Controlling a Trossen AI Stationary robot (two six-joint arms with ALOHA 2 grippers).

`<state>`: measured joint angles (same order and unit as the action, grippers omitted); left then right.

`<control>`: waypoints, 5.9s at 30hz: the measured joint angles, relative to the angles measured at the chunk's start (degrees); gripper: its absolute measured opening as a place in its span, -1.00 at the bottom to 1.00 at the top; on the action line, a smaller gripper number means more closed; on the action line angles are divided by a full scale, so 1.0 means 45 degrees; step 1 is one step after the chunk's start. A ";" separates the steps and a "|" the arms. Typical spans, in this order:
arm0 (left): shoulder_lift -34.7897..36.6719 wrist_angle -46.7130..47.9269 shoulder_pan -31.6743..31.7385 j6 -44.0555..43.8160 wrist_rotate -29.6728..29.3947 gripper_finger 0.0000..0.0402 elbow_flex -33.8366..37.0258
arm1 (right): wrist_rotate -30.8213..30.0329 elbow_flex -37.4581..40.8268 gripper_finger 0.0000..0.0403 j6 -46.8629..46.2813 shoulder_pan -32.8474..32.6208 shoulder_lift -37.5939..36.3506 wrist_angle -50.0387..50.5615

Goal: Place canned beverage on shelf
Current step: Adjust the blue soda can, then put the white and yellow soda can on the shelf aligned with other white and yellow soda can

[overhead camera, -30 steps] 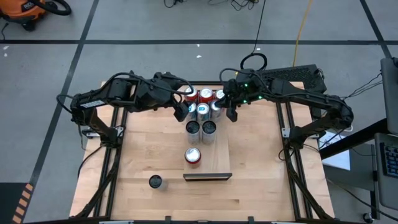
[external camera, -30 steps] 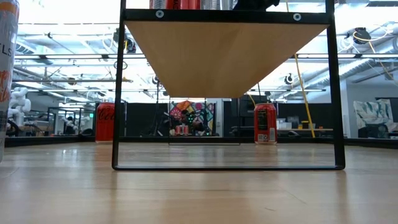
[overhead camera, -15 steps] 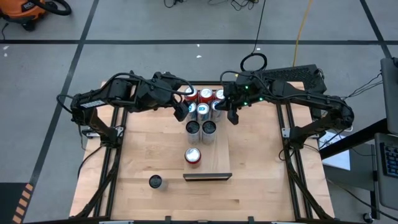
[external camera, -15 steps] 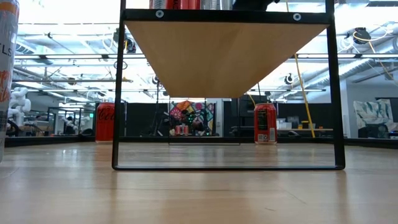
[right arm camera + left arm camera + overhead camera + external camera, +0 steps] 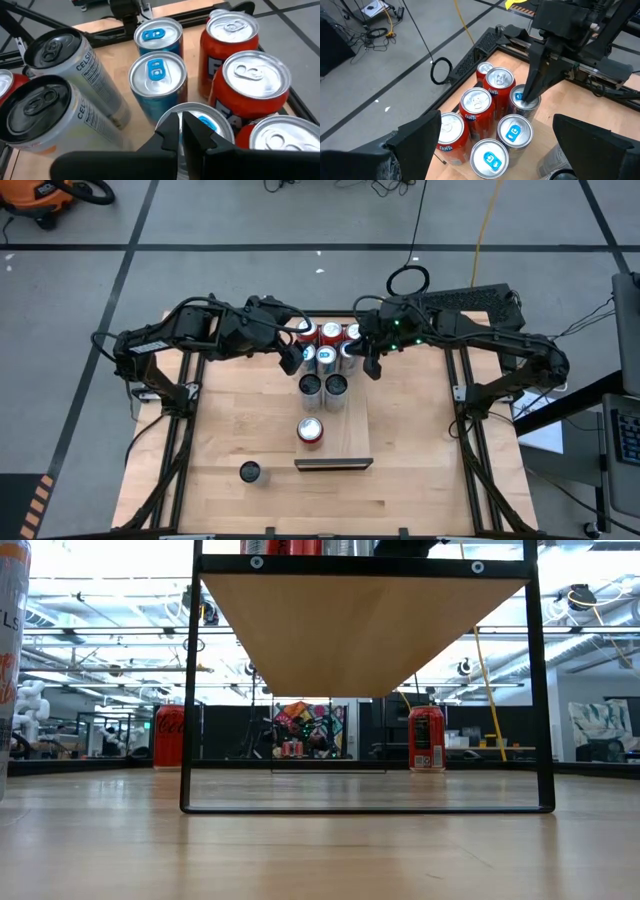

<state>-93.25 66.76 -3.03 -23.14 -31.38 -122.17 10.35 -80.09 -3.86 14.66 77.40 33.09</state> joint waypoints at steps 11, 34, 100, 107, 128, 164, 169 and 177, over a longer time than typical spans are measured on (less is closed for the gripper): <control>0.0000 0.0000 0.0000 0.0005 0.0005 0.92 0.0000 | 0.0036 -0.0010 -1.00 -0.0368 -0.0289 0.0103 0.0107; 0.0000 0.0155 0.0107 -0.0945 -0.0301 0.92 0.0000 | 0.0049 -0.0045 -1.00 -0.1036 -0.0330 -0.0854 -0.0987; -0.0650 0.1900 -0.8845 -1.0024 0.4284 0.92 0.7357 | -0.1069 -0.0772 -1.00 -0.6276 -0.3241 -0.3084 0.3004; -0.0646 0.0388 -0.8825 -1.0424 0.4284 0.92 0.8257 | -0.1379 -0.0772 -1.00 -0.6324 -0.3551 -0.3084 0.3003; -0.0652 -0.0430 -0.8406 -1.0802 0.5411 0.51 0.9491 | -0.1316 -0.0772 -1.00 -0.6329 -0.3623 -0.3079 0.3004; -0.0665 0.3241 -0.7093 -0.9273 0.6312 0.23 -0.0793 | -0.2196 -0.0772 -0.74 -0.7662 -0.6285 -0.3071 -0.0931; -0.0641 0.1940 -0.5986 -0.7513 0.5297 0.23 -0.2078 | -0.1937 -0.0772 -0.39 -0.7669 -0.6308 -0.2909 -0.1733; -0.0844 -0.0539 -0.3990 -0.4665 0.5310 0.23 -0.2254 | -0.1919 -0.1502 0.16 -0.7200 -0.6683 -0.2205 -0.1753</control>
<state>-97.05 64.34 -20.98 -44.13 -7.48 -132.31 1.72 -86.85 -36.26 -15.42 67.48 25.20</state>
